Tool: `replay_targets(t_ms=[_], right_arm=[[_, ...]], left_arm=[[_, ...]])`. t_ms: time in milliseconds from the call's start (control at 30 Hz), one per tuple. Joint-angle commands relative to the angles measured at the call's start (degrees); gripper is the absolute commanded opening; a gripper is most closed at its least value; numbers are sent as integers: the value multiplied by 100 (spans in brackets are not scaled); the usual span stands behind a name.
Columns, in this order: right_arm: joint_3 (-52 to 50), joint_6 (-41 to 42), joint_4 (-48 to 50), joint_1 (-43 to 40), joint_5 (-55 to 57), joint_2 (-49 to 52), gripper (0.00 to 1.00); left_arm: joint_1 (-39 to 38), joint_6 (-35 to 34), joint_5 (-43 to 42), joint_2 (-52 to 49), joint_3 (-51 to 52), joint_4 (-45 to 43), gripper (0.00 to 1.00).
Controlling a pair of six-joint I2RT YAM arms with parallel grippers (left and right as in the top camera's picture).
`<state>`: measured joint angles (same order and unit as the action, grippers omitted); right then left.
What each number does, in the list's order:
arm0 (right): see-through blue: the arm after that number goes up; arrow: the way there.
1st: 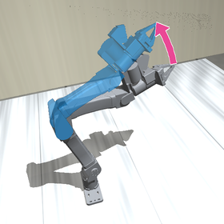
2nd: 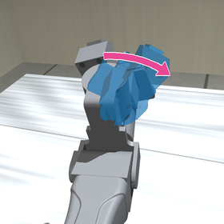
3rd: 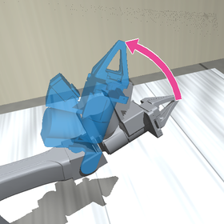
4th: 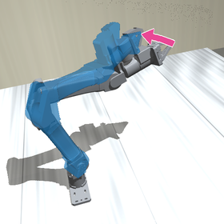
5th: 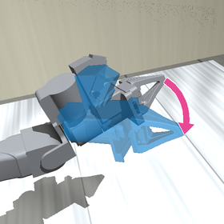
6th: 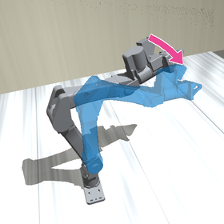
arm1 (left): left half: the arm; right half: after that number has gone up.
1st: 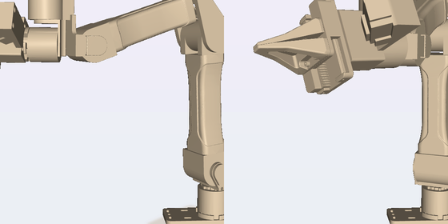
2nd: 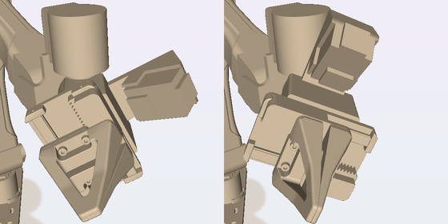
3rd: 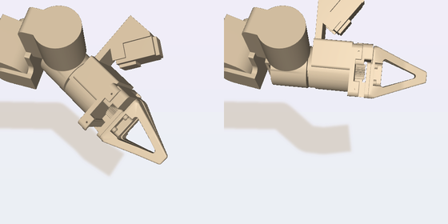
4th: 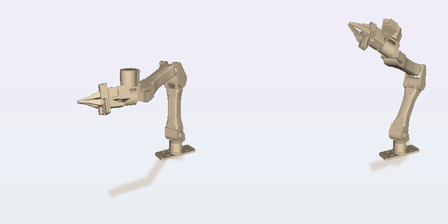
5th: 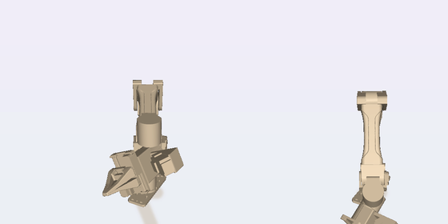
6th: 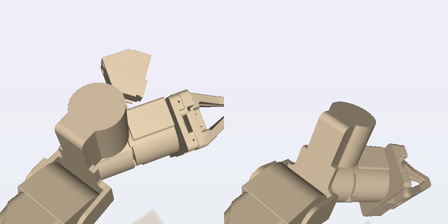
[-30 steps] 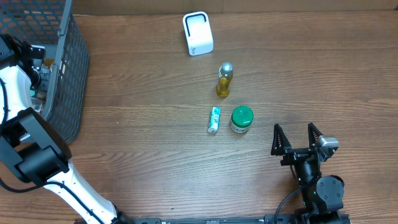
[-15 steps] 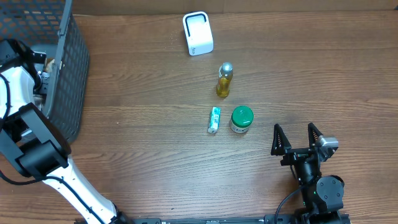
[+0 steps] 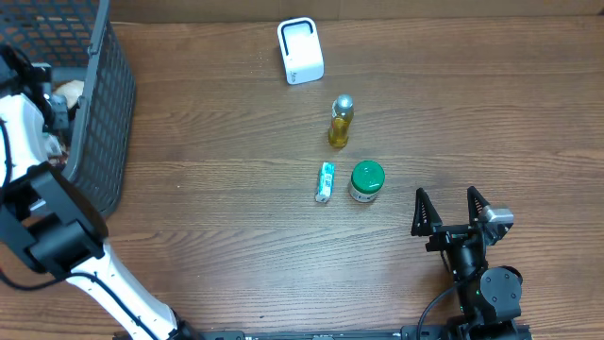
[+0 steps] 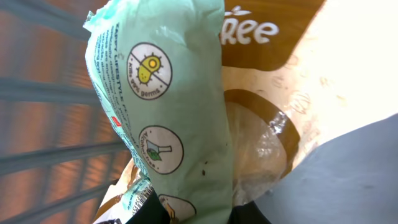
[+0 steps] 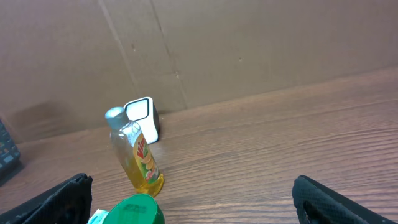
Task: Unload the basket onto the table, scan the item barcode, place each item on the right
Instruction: 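Grasp the green-and-brown snack bag in the basket with the left gripper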
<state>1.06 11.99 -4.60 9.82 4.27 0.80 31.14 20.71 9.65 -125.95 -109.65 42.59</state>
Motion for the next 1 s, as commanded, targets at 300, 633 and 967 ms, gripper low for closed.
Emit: replay_targets(t_ms=[300,633,967], right_arm=[[-61,-28,17,-20,-33,-57,100],[-61,-28,20,-20,-33,-57,100],[-61,-28,17,-20,-33,-57,100]], left_arm=[[-59,-2000,-721,2997,-608,-186,10],[-1036,-2608,-1718,4127,-605,1255,16],[-2553,-2865,-1696,3899,-256,3154,17]])
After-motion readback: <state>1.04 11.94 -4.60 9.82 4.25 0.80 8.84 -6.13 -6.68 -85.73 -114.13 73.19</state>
